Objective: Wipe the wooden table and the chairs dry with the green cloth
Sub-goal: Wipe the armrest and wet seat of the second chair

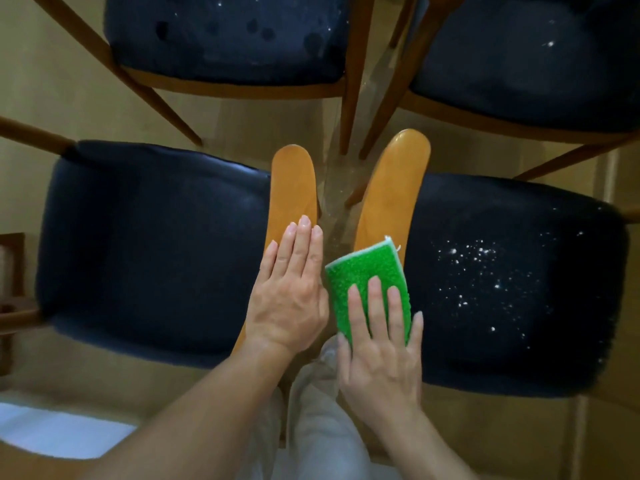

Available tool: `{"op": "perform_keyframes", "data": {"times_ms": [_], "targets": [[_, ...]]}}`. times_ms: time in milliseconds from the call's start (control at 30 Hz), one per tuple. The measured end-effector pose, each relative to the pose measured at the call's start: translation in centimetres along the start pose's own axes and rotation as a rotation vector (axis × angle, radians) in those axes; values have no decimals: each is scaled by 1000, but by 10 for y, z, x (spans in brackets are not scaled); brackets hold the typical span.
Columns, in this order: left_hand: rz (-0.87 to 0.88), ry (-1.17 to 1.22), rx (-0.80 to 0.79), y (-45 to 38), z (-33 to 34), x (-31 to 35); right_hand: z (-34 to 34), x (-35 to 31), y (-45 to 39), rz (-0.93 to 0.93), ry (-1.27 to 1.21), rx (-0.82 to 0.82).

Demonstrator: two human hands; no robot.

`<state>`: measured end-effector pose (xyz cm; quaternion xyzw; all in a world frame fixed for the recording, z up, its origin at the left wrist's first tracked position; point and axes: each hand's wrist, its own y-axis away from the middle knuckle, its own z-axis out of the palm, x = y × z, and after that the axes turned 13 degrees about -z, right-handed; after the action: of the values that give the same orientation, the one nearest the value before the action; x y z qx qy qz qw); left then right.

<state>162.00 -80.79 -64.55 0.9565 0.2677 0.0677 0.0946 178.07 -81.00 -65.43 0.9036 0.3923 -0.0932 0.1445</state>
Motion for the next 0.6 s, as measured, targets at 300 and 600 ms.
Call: {"op": "perform_keyframes", "data": {"times_ms": [300, 600], "targets": [[1, -32, 20, 0, 4, 0, -64, 69, -200, 229, -72, 182], [4, -23, 6, 0, 2, 0, -15, -1, -10, 88, -62, 81]]}}
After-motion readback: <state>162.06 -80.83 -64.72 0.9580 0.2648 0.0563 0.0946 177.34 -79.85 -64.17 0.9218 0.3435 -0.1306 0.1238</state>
